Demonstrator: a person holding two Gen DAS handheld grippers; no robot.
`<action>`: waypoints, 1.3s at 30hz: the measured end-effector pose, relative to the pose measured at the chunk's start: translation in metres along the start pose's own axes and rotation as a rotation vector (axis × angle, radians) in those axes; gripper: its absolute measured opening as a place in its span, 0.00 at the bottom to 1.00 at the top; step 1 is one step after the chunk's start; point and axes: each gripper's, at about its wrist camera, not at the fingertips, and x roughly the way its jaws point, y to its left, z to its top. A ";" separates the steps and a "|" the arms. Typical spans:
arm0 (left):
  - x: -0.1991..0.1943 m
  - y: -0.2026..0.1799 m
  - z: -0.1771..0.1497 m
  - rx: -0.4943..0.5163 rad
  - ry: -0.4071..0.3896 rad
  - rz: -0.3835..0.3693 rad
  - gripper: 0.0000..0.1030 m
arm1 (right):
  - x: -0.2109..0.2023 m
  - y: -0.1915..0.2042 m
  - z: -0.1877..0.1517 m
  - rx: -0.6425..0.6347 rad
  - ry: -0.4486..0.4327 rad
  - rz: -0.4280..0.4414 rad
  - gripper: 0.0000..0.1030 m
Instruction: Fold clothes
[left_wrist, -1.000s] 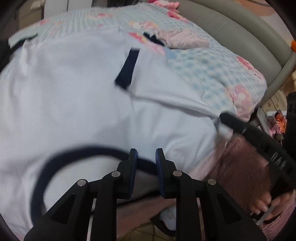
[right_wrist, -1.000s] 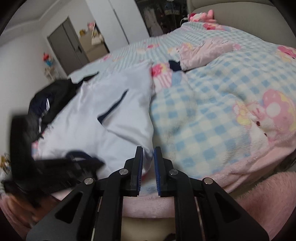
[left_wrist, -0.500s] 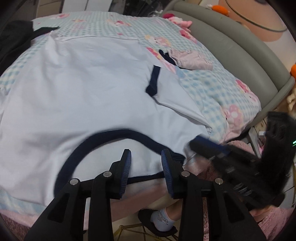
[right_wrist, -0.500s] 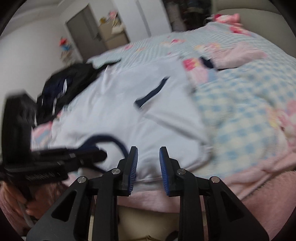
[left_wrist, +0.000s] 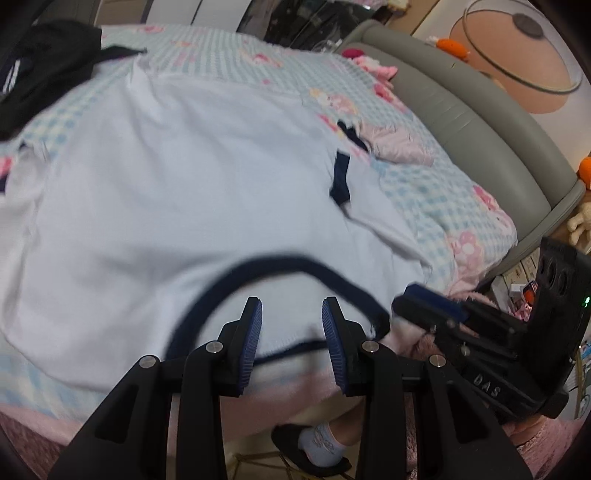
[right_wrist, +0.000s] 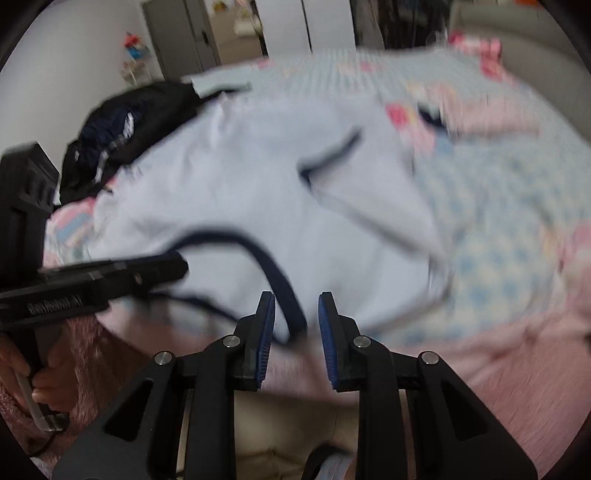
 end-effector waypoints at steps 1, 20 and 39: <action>0.001 0.004 0.005 -0.006 -0.002 0.017 0.35 | 0.005 0.002 0.007 -0.011 0.002 -0.018 0.24; -0.104 0.190 0.019 -0.418 -0.219 0.207 0.41 | 0.022 0.073 0.069 -0.040 0.007 0.142 0.39; -0.098 0.240 0.050 -0.417 -0.287 0.113 0.13 | 0.147 0.246 0.141 -0.359 0.167 0.330 0.58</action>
